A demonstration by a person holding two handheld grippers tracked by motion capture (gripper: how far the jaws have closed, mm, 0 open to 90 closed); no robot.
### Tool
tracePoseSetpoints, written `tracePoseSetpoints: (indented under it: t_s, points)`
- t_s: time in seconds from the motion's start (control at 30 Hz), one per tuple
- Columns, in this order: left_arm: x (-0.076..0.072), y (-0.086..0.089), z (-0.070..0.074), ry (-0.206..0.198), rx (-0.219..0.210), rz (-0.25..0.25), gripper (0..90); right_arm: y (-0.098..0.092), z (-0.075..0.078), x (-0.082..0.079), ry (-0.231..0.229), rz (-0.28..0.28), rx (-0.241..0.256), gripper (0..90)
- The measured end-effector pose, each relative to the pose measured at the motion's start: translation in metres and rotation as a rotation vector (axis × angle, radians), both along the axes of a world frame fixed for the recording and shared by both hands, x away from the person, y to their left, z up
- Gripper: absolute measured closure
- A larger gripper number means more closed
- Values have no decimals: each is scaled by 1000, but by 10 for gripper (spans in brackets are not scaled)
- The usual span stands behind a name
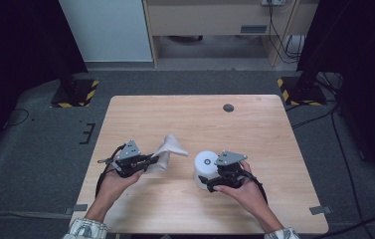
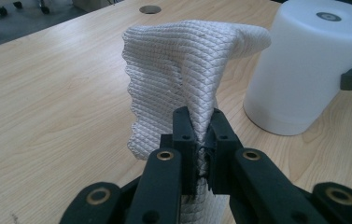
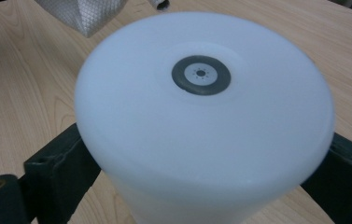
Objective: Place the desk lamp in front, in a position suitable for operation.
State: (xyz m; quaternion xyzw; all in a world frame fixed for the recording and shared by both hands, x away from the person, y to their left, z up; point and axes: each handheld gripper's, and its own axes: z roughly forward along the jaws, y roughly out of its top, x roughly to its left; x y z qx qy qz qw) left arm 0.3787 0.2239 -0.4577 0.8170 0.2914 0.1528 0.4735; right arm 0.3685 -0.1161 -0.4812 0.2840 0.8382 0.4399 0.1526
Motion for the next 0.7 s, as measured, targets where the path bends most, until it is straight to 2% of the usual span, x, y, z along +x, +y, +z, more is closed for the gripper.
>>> tracePoseSetpoints:
  t_s: [0.17,0.33,0.7]
  points:
    - [-2,-6,7,1,-14,-37,842,0,1,-1,-5,2,-2,85]
    - [-6,-12,11,-5,-9,-64,842,1,1,-1,-2,11,0,87]
    - [-13,-30,22,-22,-6,-131,842,9,2,-6,8,60,-10,89]
